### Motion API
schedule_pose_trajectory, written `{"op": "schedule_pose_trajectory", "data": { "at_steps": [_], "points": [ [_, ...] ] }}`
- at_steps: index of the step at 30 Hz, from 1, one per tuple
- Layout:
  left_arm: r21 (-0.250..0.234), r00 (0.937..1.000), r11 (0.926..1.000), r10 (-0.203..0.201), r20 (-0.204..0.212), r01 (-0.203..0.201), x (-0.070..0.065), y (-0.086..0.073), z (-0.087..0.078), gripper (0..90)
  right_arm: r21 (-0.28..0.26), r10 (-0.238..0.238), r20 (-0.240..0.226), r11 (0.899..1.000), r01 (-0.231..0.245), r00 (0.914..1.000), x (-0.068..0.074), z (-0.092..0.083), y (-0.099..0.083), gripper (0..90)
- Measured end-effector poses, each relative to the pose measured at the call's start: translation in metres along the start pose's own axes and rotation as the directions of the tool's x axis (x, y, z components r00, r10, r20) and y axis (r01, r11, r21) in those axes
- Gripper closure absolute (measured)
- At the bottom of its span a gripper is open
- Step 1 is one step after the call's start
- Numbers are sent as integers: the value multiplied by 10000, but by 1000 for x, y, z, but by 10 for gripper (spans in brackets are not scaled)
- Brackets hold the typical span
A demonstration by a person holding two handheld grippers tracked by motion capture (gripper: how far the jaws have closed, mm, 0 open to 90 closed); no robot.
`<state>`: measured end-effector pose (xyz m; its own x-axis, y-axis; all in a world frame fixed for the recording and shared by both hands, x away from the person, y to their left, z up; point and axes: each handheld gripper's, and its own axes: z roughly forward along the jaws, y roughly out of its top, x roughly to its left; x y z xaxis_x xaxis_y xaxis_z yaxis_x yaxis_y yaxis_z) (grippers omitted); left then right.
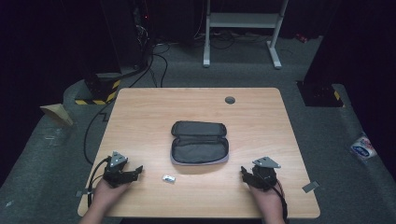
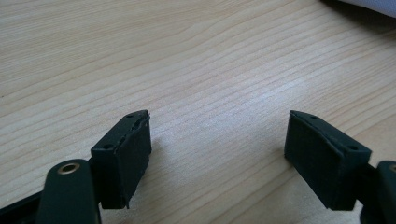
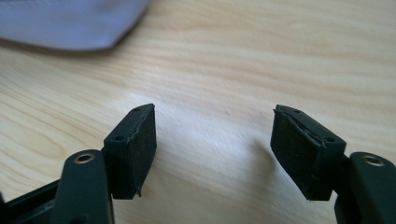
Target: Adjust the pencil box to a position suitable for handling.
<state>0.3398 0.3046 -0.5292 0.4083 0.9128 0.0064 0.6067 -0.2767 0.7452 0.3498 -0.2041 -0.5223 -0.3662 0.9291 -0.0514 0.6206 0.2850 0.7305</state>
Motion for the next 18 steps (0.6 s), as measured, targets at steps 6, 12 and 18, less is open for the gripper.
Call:
{"op": "schedule_pose_trajectory", "data": {
  "at_steps": [6,12,18],
  "points": [
    [19,10000,10000,-70,-41,70,-1,0,0,230,52,224,-79,9997,-224,9997,-1,1,0,296],
    [-33,9997,9999,-165,-180,164,-3,0,0,235,50,295,35,9996,-295,9996,0,1,0,299],
    [-3,9997,9999,-167,-188,167,-3,1,0,235,62,365,-30,9993,-365,9993,-1,2,0,302]
  ]
}}
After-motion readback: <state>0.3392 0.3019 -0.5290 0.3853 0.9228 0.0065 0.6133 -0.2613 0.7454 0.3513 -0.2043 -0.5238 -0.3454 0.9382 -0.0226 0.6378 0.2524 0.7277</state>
